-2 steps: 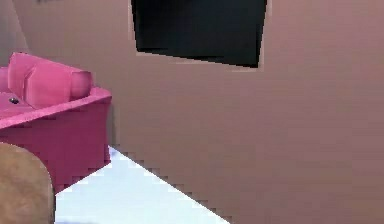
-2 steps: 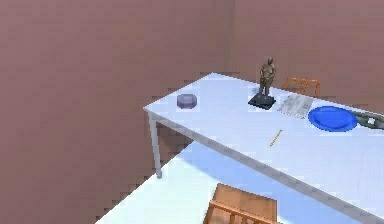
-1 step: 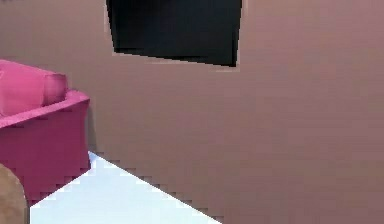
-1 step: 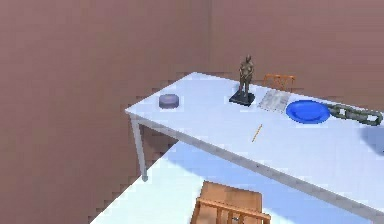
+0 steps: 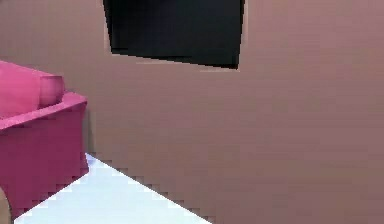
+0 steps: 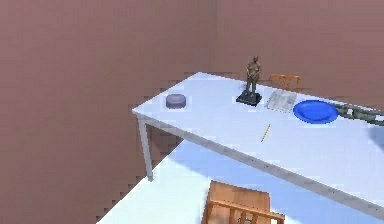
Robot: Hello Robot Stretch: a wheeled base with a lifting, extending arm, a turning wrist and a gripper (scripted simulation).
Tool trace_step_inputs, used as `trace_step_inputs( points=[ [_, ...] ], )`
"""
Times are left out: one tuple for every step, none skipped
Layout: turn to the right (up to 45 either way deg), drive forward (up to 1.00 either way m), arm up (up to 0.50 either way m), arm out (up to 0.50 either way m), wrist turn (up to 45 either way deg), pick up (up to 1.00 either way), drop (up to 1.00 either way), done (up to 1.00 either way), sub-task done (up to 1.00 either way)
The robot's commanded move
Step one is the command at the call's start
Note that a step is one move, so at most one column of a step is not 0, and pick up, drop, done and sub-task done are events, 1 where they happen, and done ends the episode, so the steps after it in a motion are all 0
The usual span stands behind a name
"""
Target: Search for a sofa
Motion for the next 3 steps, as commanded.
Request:
trace_step_inputs(
  points=[
    [-21.0, 0.0, 0.0, 0.0, 0.0, 0.0, 0.0, 0.0, 0.0],
    [0.0, 0.65, 0.0, 0.0, 0.0, 0.0, 0.0, 0.0, 0.0],
    [-30.0, 0.0, 0.0, 0.0, 0.0, 0.0, 0.0, 0.0, 0.0]
  ],
)
